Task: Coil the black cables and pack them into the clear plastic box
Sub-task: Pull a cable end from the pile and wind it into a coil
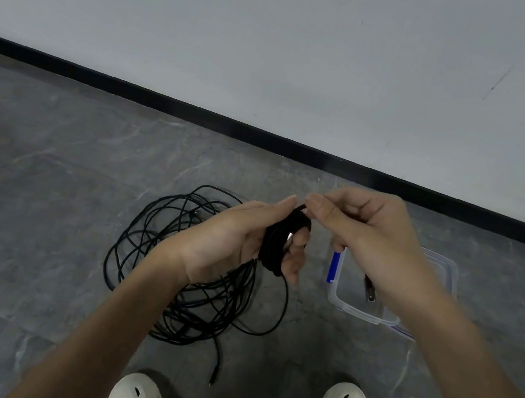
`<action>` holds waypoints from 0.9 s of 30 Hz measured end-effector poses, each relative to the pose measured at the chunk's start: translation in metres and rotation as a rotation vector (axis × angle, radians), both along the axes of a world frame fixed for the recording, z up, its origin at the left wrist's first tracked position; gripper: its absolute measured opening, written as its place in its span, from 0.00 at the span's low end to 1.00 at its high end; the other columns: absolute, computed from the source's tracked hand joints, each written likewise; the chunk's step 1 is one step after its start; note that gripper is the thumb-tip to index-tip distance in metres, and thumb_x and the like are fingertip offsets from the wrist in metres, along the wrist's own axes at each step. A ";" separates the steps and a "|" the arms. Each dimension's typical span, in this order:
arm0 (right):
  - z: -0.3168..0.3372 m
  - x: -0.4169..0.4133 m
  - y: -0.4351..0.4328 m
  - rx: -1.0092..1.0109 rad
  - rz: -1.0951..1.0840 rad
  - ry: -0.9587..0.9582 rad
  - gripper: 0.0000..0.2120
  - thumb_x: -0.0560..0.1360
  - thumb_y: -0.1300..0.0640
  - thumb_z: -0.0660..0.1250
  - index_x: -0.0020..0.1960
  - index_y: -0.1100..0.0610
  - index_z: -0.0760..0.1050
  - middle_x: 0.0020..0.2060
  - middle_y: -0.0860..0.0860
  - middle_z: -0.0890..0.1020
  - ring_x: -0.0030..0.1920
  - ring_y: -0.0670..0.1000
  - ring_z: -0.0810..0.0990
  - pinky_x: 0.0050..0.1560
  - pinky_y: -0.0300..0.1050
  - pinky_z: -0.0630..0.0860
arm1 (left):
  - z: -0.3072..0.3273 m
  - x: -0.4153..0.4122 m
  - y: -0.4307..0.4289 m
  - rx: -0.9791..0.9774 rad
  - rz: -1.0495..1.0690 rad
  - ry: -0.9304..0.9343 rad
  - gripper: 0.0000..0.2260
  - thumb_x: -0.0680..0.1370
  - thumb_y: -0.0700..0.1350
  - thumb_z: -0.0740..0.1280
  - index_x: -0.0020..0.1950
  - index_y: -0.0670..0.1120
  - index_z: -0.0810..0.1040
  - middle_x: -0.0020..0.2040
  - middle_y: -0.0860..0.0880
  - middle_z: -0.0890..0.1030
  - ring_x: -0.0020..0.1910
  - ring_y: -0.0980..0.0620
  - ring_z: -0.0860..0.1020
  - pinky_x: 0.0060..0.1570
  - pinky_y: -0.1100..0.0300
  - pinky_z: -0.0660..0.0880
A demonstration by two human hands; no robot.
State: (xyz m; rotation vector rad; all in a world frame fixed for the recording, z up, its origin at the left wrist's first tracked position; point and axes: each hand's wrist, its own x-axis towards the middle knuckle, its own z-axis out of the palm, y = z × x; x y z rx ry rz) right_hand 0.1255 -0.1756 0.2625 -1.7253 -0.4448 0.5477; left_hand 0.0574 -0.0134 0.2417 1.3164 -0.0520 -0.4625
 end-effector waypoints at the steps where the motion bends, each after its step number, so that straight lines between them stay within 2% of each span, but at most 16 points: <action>1: -0.001 0.001 0.000 0.003 -0.013 -0.008 0.14 0.67 0.47 0.69 0.43 0.58 0.82 0.34 0.55 0.83 0.29 0.45 0.73 0.32 0.37 0.69 | 0.001 0.000 0.000 -0.022 -0.010 0.000 0.19 0.81 0.53 0.50 0.41 0.45 0.73 0.30 0.50 0.76 0.34 0.51 0.78 0.44 0.62 0.74; 4: -0.004 0.003 0.000 0.006 -0.027 -0.034 0.15 0.66 0.46 0.70 0.43 0.58 0.81 0.32 0.57 0.81 0.30 0.49 0.72 0.32 0.39 0.69 | 0.003 -0.001 -0.001 -0.062 -0.028 0.002 0.17 0.80 0.51 0.52 0.38 0.48 0.74 0.29 0.51 0.74 0.33 0.51 0.76 0.43 0.61 0.74; 8: -0.005 0.004 -0.001 -0.025 0.001 -0.082 0.16 0.66 0.44 0.68 0.44 0.55 0.83 0.40 0.57 0.84 0.39 0.58 0.79 0.36 0.49 0.76 | 0.005 -0.001 -0.001 -0.128 -0.017 0.024 0.15 0.79 0.49 0.55 0.34 0.50 0.73 0.27 0.52 0.72 0.30 0.53 0.74 0.40 0.62 0.74; 9: -0.005 0.004 -0.002 -0.024 0.013 -0.082 0.16 0.67 0.44 0.67 0.44 0.55 0.83 0.41 0.55 0.84 0.41 0.57 0.80 0.37 0.46 0.77 | 0.005 -0.001 0.000 -0.161 -0.013 0.023 0.14 0.79 0.49 0.56 0.35 0.50 0.73 0.27 0.53 0.71 0.30 0.54 0.73 0.40 0.62 0.74; 11: -0.006 0.006 -0.002 -0.012 0.041 -0.064 0.14 0.68 0.46 0.66 0.45 0.54 0.83 0.39 0.51 0.85 0.40 0.48 0.81 0.37 0.36 0.76 | 0.004 -0.001 0.000 -0.209 -0.004 0.021 0.14 0.78 0.51 0.57 0.35 0.50 0.73 0.27 0.53 0.71 0.30 0.53 0.73 0.40 0.63 0.74; 13: -0.007 0.006 -0.002 -0.001 0.067 -0.052 0.13 0.70 0.47 0.64 0.46 0.54 0.83 0.35 0.48 0.83 0.37 0.42 0.79 0.39 0.34 0.75 | 0.003 -0.001 0.001 -0.245 0.016 0.027 0.14 0.77 0.52 0.57 0.35 0.50 0.73 0.27 0.54 0.71 0.30 0.53 0.73 0.40 0.63 0.74; 14: -0.007 0.006 -0.002 0.001 0.074 -0.050 0.13 0.71 0.48 0.64 0.47 0.54 0.83 0.35 0.46 0.83 0.37 0.42 0.80 0.41 0.35 0.77 | 0.003 0.000 0.001 -0.259 0.027 0.028 0.14 0.77 0.52 0.56 0.35 0.50 0.73 0.26 0.54 0.71 0.29 0.53 0.73 0.40 0.64 0.73; 16: -0.009 0.007 -0.002 0.004 0.082 -0.044 0.14 0.72 0.49 0.63 0.49 0.56 0.82 0.38 0.48 0.85 0.42 0.49 0.83 0.47 0.43 0.81 | 0.002 0.000 0.000 -0.286 0.040 0.032 0.14 0.77 0.51 0.56 0.34 0.51 0.73 0.26 0.55 0.71 0.29 0.54 0.73 0.39 0.64 0.73; 18: -0.010 0.005 0.000 0.005 0.087 -0.018 0.13 0.73 0.50 0.62 0.49 0.55 0.82 0.40 0.50 0.85 0.44 0.53 0.83 0.51 0.50 0.80 | 0.002 0.000 0.000 -0.321 0.049 0.040 0.14 0.77 0.50 0.56 0.34 0.51 0.73 0.25 0.55 0.71 0.28 0.54 0.73 0.38 0.64 0.73; 22: -0.009 0.000 0.004 0.019 0.112 0.081 0.12 0.79 0.56 0.60 0.50 0.56 0.82 0.37 0.50 0.85 0.38 0.50 0.83 0.44 0.44 0.80 | 0.002 0.001 0.002 -0.362 0.109 0.067 0.13 0.74 0.50 0.58 0.30 0.52 0.73 0.23 0.56 0.70 0.26 0.55 0.72 0.36 0.66 0.73; 24: -0.007 -0.001 0.005 0.031 0.115 0.105 0.12 0.80 0.57 0.60 0.51 0.57 0.82 0.38 0.52 0.85 0.36 0.51 0.83 0.42 0.45 0.80 | 0.003 0.000 0.001 -0.337 0.169 0.058 0.13 0.74 0.51 0.61 0.28 0.52 0.71 0.21 0.57 0.69 0.25 0.56 0.71 0.35 0.66 0.72; 26: -0.006 -0.002 0.007 0.042 0.096 0.114 0.12 0.80 0.56 0.60 0.50 0.58 0.82 0.34 0.53 0.83 0.31 0.49 0.80 0.34 0.41 0.78 | 0.003 0.000 -0.002 -0.281 0.232 0.041 0.18 0.76 0.55 0.65 0.27 0.53 0.70 0.20 0.58 0.67 0.24 0.58 0.70 0.35 0.68 0.72; 27: -0.006 -0.002 0.007 0.042 0.086 0.113 0.13 0.80 0.55 0.60 0.49 0.59 0.82 0.30 0.55 0.80 0.28 0.47 0.76 0.30 0.38 0.73 | 0.004 0.001 -0.004 -0.257 0.260 0.040 0.21 0.77 0.59 0.64 0.26 0.53 0.69 0.20 0.58 0.67 0.23 0.58 0.70 0.35 0.69 0.72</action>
